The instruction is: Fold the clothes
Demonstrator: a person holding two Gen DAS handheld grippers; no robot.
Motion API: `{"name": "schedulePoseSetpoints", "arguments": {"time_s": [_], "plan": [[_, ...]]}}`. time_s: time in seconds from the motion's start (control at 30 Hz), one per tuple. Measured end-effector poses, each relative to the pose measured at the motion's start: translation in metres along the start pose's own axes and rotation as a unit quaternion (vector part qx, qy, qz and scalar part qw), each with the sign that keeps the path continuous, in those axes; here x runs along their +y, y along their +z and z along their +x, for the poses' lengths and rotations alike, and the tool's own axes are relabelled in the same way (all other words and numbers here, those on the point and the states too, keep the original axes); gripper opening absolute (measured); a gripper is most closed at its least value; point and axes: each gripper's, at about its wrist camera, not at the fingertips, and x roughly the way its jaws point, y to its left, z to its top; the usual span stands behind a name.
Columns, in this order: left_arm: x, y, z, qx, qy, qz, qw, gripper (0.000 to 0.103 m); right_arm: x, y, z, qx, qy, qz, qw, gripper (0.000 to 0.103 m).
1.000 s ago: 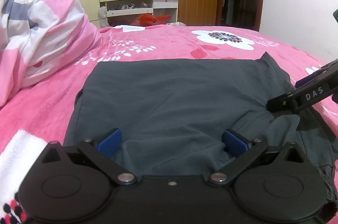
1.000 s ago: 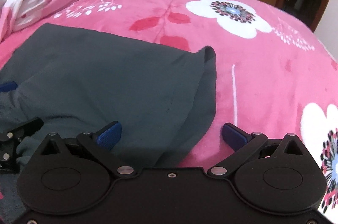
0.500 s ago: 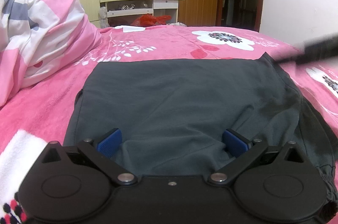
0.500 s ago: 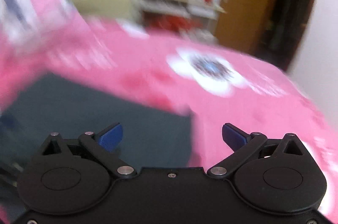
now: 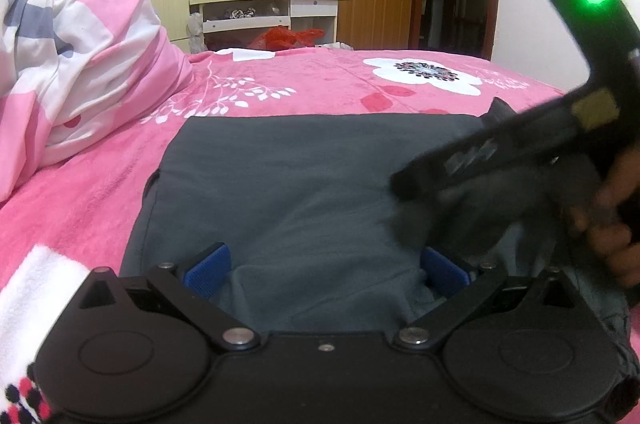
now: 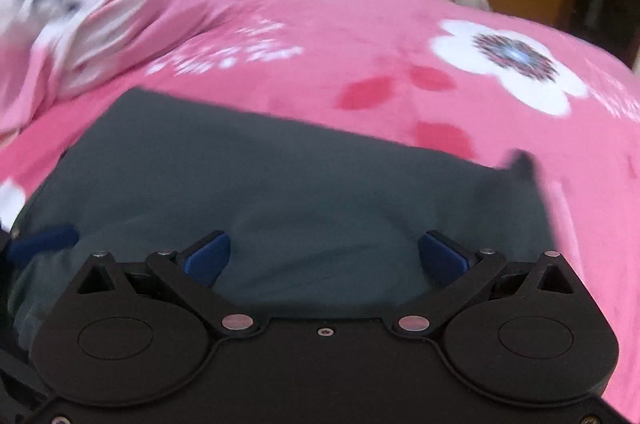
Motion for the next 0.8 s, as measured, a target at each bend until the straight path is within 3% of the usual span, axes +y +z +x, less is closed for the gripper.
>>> {"name": "schedulePoseSetpoints", "arguments": {"time_s": [0.23,0.3,0.43,0.53,0.63,0.73,0.8], "plan": [[0.001,-0.001,-0.001,-0.001,-0.003,-0.002,1.0000,0.103,-0.041,-0.002,0.000,0.009,-0.076,0.031,0.997,0.103],[0.001,-0.001,-0.001,-0.001,-0.003,-0.003,1.0000,0.103,-0.059,-0.004,-0.002,0.014,-0.080,0.066,0.995,0.103],[0.001,-0.002,-0.001,-0.002,-0.004,-0.003,1.0000,0.103,-0.071,-0.004,-0.022,-0.008,-0.112,0.093,0.989,0.103],[0.000,-0.002,-0.002,-0.002,-0.004,-0.003,1.0000,0.103,-0.061,-0.001,-0.044,-0.052,-0.067,0.087,0.993,0.103],[0.000,-0.002,-0.002,-0.002,-0.004,-0.003,1.0000,0.103,-0.042,0.001,-0.051,-0.060,0.025,0.074,0.995,0.103],[0.001,-0.003,-0.002,-0.002,-0.004,-0.003,1.0000,0.103,-0.024,-0.003,-0.035,-0.017,0.101,0.070,0.992,0.103],[0.001,-0.003,-0.003,-0.002,-0.004,-0.002,1.0000,0.103,-0.016,-0.011,-0.019,0.029,0.111,0.055,0.992,0.103]]}}
